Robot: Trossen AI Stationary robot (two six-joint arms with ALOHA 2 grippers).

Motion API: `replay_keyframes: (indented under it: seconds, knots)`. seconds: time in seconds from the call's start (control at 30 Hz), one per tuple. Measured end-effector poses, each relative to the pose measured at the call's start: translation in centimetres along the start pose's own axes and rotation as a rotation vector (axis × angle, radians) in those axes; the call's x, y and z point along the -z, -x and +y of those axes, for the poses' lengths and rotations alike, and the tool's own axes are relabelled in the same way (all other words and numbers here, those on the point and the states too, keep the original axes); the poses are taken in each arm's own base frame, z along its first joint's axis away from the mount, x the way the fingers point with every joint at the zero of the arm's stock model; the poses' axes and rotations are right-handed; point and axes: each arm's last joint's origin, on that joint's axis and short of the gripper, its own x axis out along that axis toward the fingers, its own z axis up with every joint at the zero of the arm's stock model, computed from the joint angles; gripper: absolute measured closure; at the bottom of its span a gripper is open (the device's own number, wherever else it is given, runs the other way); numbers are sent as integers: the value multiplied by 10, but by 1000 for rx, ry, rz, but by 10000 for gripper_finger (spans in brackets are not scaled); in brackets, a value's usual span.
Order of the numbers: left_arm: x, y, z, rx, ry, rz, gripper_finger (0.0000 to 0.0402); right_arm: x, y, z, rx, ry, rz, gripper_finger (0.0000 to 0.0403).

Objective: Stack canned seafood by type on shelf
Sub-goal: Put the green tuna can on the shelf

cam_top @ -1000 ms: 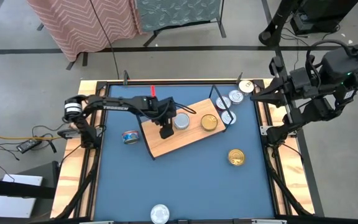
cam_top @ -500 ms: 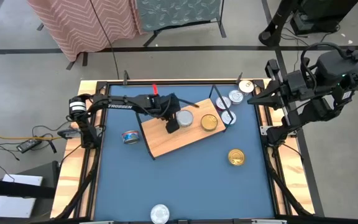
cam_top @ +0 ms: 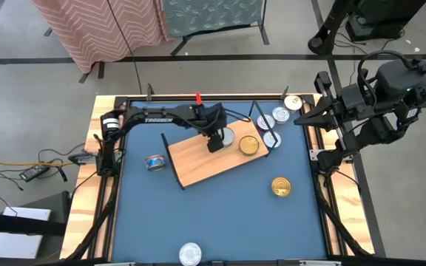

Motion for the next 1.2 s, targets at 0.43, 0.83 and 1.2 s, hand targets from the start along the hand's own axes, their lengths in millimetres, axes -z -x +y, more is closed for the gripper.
replay_keyframes:
  seconds: [0.43,0.83,1.2]
  knots:
    - [-30,35,0,-29,-90,-92,188,0,0,3,-19,10,-2,396]
    - [-12,55,3,-52,-210,156,261,2,0,3,-9,16,18,396]
    - [-13,50,5,-32,-216,147,395,1,0,3,-13,14,16,396]
